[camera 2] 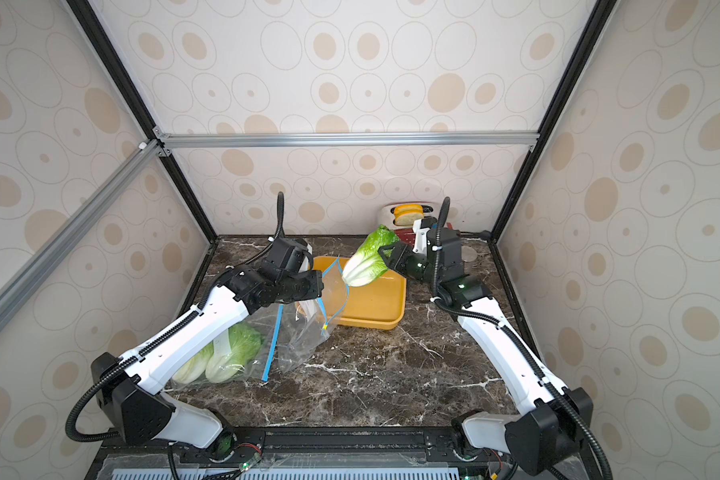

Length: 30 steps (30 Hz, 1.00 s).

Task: Put the chinese cabbages into a zipper bag and zip it
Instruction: Place the Chinese cabbage in the zipper food storage bag.

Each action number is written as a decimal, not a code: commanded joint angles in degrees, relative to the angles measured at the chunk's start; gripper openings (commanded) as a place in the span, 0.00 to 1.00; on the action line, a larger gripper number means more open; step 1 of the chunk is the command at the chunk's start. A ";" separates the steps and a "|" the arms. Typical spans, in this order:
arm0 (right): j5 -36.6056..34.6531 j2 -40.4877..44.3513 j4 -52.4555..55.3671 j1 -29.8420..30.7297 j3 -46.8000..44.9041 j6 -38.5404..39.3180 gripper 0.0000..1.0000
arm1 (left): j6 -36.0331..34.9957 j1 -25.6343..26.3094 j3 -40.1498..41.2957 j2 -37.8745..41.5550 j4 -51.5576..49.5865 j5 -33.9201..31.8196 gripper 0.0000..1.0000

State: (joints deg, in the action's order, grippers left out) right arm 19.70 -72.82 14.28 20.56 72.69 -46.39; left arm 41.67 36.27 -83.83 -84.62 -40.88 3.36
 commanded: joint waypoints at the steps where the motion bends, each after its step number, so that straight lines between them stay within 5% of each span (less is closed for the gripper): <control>1: 0.50 1.03 2.20 1.96 3.34 2.59 0.43 | 1.61 0.20 -3.28 -0.36 1.40 0.16 0.00; 9: -2.91 -5.00 3.70 8.30 7.61 6.90 0.43 | 2.89 0.73 -4.59 -0.25 2.98 0.76 0.00; 19: -21.67 -6.47 9.58 13.86 9.58 17.60 0.41 | 4.12 1.08 -5.11 4.08 4.08 1.52 0.00; 30: -18.27 -3.19 -1.44 18.02 6.50 13.82 0.42 | 10.69 3.18 -5.11 4.39 13.99 1.97 0.00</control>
State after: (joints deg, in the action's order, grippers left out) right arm 0.75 -79.05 18.61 38.02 80.09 -30.22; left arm 49.06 38.35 -87.42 -81.10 -31.75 5.28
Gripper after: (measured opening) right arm 0.412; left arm 0.048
